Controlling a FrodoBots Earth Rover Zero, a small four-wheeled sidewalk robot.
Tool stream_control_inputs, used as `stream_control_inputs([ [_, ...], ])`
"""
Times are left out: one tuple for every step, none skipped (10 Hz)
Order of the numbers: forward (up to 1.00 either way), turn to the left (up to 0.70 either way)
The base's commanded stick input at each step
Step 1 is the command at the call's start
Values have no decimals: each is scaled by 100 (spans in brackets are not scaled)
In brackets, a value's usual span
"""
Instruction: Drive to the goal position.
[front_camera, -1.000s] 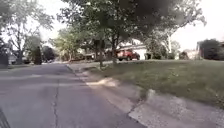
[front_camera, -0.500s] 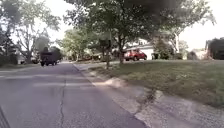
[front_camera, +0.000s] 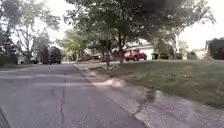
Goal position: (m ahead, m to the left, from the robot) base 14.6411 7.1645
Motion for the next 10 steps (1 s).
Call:
stream_control_inputs([
  [0,76],
  [0,82],
  [0,85],
  [0,85],
  [0,85],
  [0,85],
  [0,85],
  [0,85],
  [0,85],
  [0,85],
])
